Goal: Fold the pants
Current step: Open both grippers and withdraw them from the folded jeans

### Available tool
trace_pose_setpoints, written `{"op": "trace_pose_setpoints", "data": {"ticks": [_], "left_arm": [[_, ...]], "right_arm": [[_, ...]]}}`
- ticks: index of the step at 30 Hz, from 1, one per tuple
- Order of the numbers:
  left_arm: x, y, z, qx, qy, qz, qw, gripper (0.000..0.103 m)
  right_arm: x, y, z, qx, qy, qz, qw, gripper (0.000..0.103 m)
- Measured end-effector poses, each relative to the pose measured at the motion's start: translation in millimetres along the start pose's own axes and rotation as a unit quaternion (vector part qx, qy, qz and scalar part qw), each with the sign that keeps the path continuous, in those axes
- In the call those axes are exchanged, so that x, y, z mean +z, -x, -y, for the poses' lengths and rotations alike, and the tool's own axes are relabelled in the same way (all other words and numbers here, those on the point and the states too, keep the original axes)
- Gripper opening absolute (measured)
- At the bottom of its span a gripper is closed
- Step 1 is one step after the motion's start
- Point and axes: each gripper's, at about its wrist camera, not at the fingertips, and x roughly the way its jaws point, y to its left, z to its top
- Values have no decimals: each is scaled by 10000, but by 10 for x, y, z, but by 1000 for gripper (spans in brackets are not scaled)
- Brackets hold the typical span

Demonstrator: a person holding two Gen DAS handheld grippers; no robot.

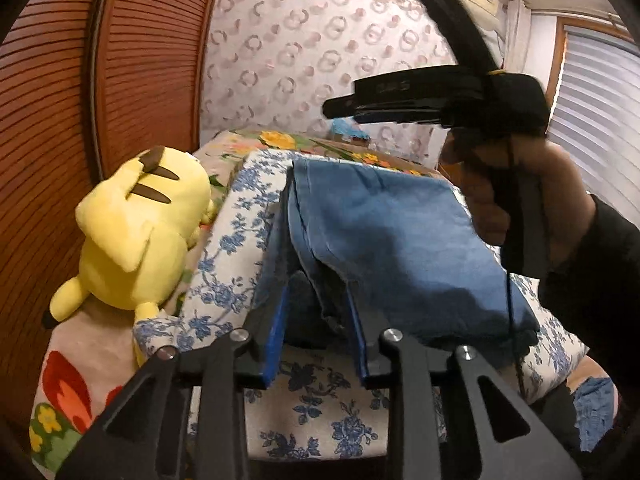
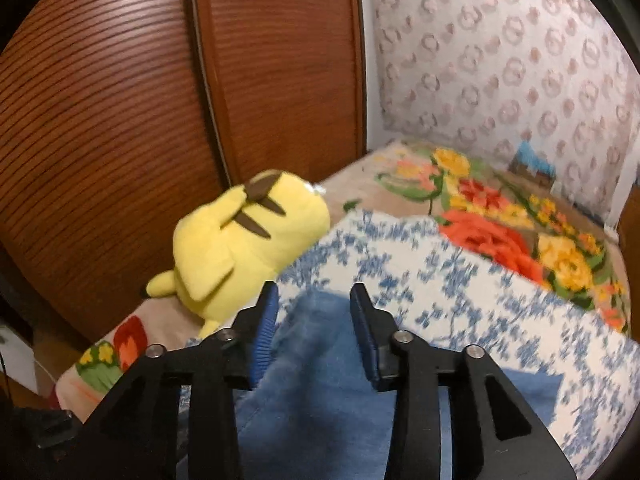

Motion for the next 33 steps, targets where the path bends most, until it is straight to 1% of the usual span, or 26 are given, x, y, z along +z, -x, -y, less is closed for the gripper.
{"op": "trace_pose_setpoints", "data": {"ticks": [2, 4, 8, 14, 16, 17, 19, 22, 26, 27, 29, 33], "left_arm": [[11, 12, -3, -77, 36, 28, 10000, 26], [20, 16, 14, -72, 5, 49, 10000, 26], [39, 24, 51, -59, -61, 45, 10000, 26], [78, -1, 165, -159, -257, -24, 9995, 26], [74, -36, 228, -158, -364, -83, 9992, 28], [70, -52, 259, -173, -403, -121, 9990, 31], [53, -92, 335, -208, -475, -191, 9985, 33], [33, -148, 451, -259, -565, -257, 9977, 34], [11, -222, 605, -401, -741, -383, 9957, 38], [2, -232, 637, -434, -773, -404, 9952, 39], [-13, -257, 697, -468, -820, -445, 9945, 40], [-72, -328, 794, -434, -916, -582, 9932, 41]], "right_arm": [[20, 110, 22, -40, -2, 76, 10000, 41], [3, 238, 68, -62, 33, 111, 9999, 41], [-140, 508, 220, -206, 50, 183, 9996, 41], [-552, 945, 495, -477, -22, 193, 9987, 41], [-734, 1086, 595, -494, -144, 197, 9985, 41], [-823, 1146, 634, -515, -196, 187, 9983, 42], [-1047, 1270, 705, -604, -303, 161, 9976, 42], [-1339, 1341, 765, -638, -449, -12, 9970, 42], [-1642, 1398, 754, -693, -504, -145, 9962, 44], [-1694, 1412, 753, -705, -521, -161, 9960, 47], [-1787, 1430, 745, -718, -565, -200, 9956, 50], [-1951, 1461, 752, -684, -703, -269, 9948, 52]]}}
